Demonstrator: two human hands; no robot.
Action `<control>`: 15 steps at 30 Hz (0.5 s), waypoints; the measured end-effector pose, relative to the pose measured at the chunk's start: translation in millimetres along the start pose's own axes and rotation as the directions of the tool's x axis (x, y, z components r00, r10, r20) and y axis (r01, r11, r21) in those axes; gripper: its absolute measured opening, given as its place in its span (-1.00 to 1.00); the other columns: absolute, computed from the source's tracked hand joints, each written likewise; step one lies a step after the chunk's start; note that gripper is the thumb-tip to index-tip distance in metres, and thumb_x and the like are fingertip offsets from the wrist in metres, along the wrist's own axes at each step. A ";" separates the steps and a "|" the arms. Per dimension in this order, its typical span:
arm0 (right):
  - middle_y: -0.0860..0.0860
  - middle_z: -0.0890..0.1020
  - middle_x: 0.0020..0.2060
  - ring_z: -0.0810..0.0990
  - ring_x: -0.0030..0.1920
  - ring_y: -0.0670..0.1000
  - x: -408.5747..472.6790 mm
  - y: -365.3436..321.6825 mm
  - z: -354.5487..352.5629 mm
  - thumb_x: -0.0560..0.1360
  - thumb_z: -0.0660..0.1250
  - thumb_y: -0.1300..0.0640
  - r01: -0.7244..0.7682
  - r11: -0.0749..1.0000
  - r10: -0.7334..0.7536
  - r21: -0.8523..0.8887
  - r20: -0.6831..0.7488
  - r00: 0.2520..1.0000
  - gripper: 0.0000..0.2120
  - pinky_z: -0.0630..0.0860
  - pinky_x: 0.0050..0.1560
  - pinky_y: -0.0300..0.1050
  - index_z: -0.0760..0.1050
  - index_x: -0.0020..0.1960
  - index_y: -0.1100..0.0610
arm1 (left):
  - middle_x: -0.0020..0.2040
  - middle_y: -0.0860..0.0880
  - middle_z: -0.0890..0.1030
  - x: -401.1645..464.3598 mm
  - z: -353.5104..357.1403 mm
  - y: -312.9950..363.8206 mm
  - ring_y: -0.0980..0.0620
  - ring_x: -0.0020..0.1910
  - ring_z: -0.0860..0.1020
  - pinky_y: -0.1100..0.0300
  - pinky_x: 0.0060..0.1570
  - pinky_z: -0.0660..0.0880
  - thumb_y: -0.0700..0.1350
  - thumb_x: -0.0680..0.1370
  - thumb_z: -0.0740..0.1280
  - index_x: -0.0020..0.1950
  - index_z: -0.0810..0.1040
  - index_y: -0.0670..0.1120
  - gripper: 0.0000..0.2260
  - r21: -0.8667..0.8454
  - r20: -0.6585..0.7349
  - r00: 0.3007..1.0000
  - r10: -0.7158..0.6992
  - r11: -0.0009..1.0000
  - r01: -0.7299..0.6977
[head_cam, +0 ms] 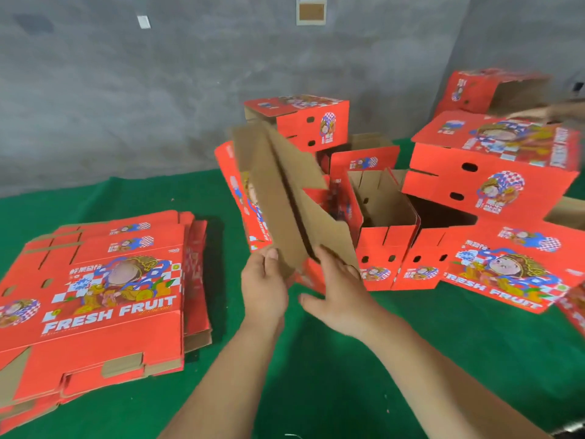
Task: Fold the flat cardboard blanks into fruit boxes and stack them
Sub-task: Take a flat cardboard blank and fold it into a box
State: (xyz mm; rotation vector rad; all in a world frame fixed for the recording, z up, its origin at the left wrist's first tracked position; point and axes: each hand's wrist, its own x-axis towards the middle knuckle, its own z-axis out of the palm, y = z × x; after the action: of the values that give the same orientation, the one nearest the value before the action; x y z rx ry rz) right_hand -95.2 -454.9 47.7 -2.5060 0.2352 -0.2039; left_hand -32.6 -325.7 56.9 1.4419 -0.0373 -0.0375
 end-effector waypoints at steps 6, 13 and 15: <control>-0.06 0.44 0.41 0.22 0.50 0.09 12.2 27.1 -39.4 0.49 0.44 -0.11 0.020 0.841 -0.181 -0.541 -0.245 0.952 -0.30 -0.12 0.56 0.06 0.22 0.54 -0.10 | 0.12 -0.25 0.68 -25.1 51.2 26.1 -0.21 -0.03 0.70 0.02 -0.14 0.68 -0.30 0.61 0.27 0.41 0.32 -0.08 -0.61 -0.368 0.009 0.970 -0.242 0.901 0.229; -0.03 0.04 0.67 -0.24 0.64 0.20 33.2 67.5 -65.0 0.41 0.47 -0.03 0.221 0.823 -0.269 -0.523 -0.016 0.963 -0.54 -0.42 0.57 0.10 0.56 0.29 -0.28 | 0.03 -0.16 0.74 -44.5 52.1 9.1 -0.07 -0.16 0.71 0.19 -0.18 0.61 -0.18 0.56 0.40 0.42 0.33 0.05 -0.52 -0.210 0.250 0.896 -0.367 0.883 0.420; -0.08 0.01 0.67 -0.22 0.65 0.19 31.6 78.2 -65.4 0.43 0.50 0.05 0.298 0.834 -0.328 -0.464 0.017 0.944 -0.68 -0.29 0.59 0.16 0.66 0.12 -0.26 | 0.04 -0.06 0.73 -46.3 31.9 1.9 -0.03 -0.05 0.72 0.14 -0.04 0.61 0.02 0.45 0.49 0.44 0.32 0.07 -0.39 -0.199 0.162 0.931 -0.328 0.913 0.357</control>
State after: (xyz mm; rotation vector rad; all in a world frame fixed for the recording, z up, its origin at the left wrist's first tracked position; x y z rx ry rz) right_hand -87.0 -560.9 57.3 -3.0101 -0.1275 -0.4026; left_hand -80.4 -354.9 62.8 1.2023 0.1156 -0.4109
